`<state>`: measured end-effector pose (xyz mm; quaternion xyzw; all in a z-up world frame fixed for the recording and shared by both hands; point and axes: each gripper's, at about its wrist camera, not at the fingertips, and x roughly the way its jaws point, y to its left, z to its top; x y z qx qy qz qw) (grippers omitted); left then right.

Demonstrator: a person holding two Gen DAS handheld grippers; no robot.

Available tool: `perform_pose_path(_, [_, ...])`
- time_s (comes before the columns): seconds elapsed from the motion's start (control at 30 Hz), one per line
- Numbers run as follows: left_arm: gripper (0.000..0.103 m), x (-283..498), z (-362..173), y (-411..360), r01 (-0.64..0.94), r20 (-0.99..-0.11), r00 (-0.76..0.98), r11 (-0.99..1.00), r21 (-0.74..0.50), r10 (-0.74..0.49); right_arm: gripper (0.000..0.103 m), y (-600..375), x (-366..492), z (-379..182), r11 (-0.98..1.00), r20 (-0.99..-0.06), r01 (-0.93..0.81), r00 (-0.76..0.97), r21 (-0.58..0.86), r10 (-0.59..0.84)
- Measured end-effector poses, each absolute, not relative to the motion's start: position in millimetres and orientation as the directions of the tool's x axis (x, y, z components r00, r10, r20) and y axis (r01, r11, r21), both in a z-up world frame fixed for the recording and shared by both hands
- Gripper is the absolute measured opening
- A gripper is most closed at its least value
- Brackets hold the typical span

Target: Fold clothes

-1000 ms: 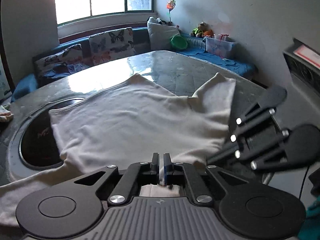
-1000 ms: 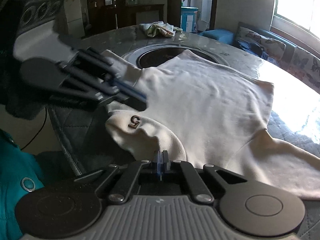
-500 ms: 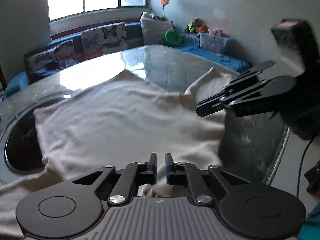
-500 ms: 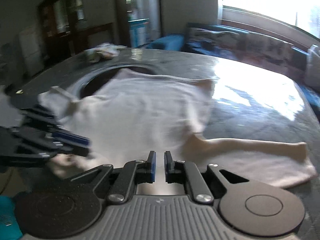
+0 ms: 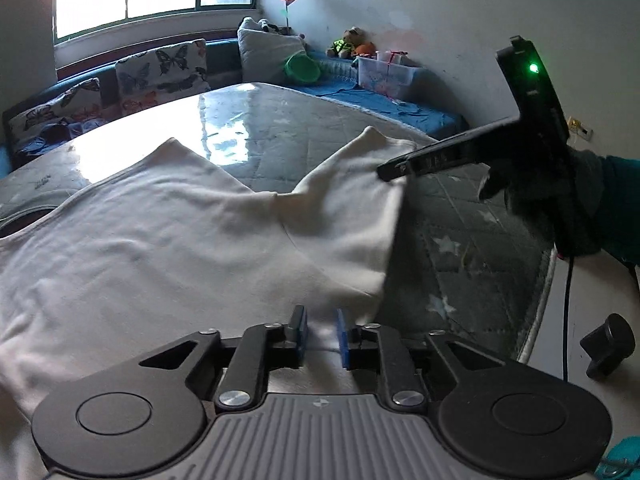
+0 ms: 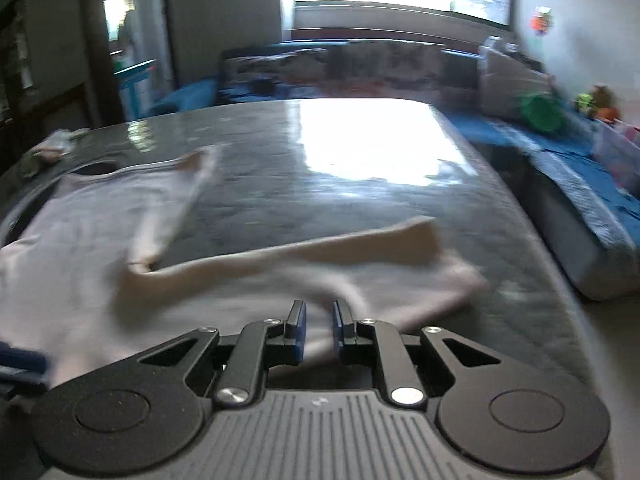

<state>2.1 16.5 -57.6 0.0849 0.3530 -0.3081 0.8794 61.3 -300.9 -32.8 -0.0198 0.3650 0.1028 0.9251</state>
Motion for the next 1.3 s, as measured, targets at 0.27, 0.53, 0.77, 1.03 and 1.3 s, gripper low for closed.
perform_pose_path(0.27, [0.027, 5.8, -58.5, 16.4, 0.602, -0.676, 0.554, 0.795, -0.078, -0.486, 0.027, -325.0, 65.3, -29.5, 0.993, -0.663, -0.104, 0.739, 0.057, 0.116])
perform_pose_path(0.53, [0.036, 3.7, -58.6, 15.7, 0.604, -0.673, 0.553, 0.793, -0.083, -0.491, 0.027, -333.4, 82.9, -35.3, 1.000, -0.676, 0.000, 0.737, 0.031, 0.021])
perform_pose_path(0.77, [0.041, 0.2, -59.7, 13.6, 0.610, -0.671, 0.555, 0.789, -0.074, -0.492, 0.027, -315.9, 98.9, -26.9, 0.998, -0.641, -0.066, 0.765, 0.011, 0.057])
perform_pose_path(1.03, [0.045, 0.8, -58.2, 14.2, 0.599, -0.672, 0.555, 0.796, -0.086, -0.490, 0.031, -310.3, 115.7, -37.4, 0.997, -0.661, -0.068, 0.746, 0.033, 0.073])
perform_pose_path(1.3, [0.051, 0.1, -51.8, 12.0, 0.592, -0.659, 0.570, 0.801, -0.083, -0.490, 0.043, -347.5, 89.4, -29.2, 0.999, -0.647, 0.023, 0.762, 0.039, 0.008])
